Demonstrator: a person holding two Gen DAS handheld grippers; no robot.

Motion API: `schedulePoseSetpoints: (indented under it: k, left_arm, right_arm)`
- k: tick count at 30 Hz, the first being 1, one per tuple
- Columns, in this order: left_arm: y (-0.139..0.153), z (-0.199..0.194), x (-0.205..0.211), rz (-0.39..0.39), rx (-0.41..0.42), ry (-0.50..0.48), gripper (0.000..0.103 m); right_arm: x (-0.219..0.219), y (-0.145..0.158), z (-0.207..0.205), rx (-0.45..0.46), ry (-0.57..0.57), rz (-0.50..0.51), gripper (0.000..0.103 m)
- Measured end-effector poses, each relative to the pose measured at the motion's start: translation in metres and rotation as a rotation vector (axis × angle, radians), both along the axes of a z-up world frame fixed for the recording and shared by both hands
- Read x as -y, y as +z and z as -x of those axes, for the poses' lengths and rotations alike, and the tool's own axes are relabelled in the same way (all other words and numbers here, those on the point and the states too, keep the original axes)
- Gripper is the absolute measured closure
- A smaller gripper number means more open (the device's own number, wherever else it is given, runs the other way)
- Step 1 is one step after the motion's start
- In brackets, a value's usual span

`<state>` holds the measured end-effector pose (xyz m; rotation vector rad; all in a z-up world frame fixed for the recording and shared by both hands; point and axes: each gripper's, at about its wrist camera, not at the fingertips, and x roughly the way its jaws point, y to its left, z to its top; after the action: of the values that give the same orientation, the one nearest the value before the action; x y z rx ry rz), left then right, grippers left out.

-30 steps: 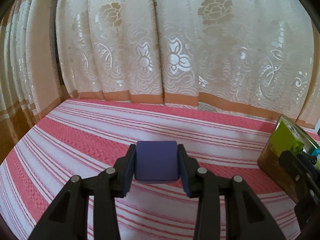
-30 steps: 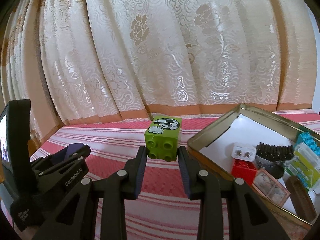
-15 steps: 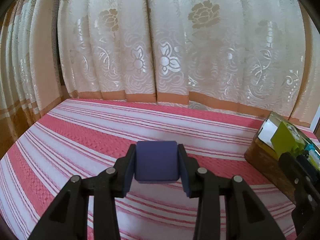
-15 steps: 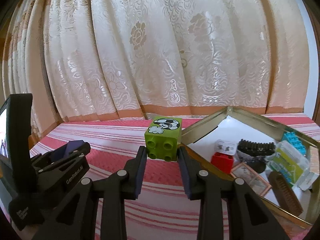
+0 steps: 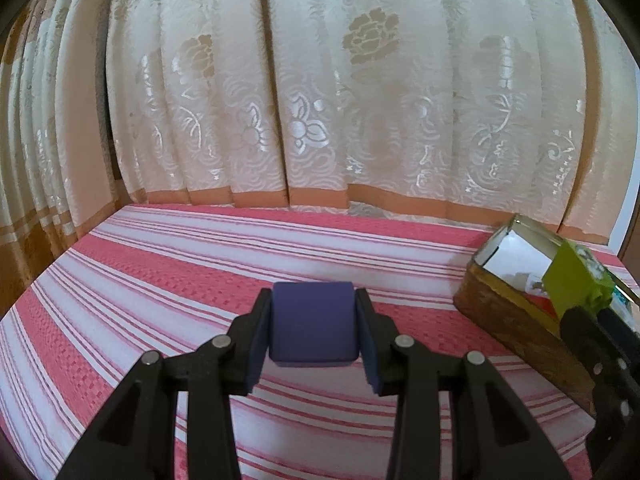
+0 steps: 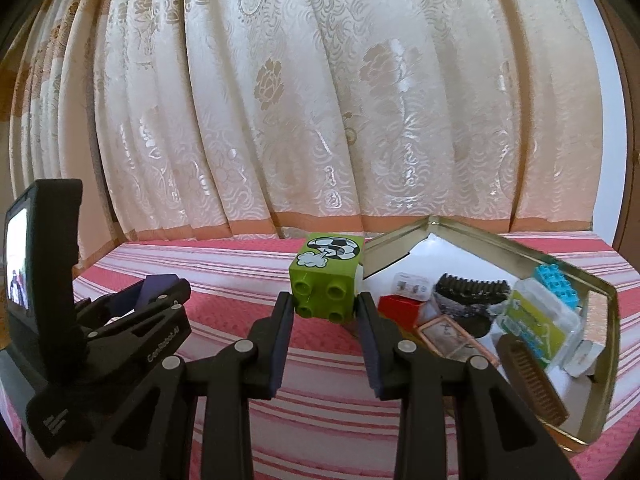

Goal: Organize rigid objects
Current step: 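Carry the purple cube and green brick over the gold tin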

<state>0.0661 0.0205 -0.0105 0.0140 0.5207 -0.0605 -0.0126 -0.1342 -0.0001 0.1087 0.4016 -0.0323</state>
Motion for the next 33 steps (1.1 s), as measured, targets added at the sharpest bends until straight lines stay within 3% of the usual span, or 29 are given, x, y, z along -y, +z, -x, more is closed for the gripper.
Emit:
schedulePoseSetpoints:
  k: [33]
  left_arm:
    - [0.009, 0.032, 0.106, -0.031, 0.068, -0.131, 0.064]
  right_arm:
    - [0.082, 0.013, 0.051, 0.098, -0.092, 0.124, 0.068]
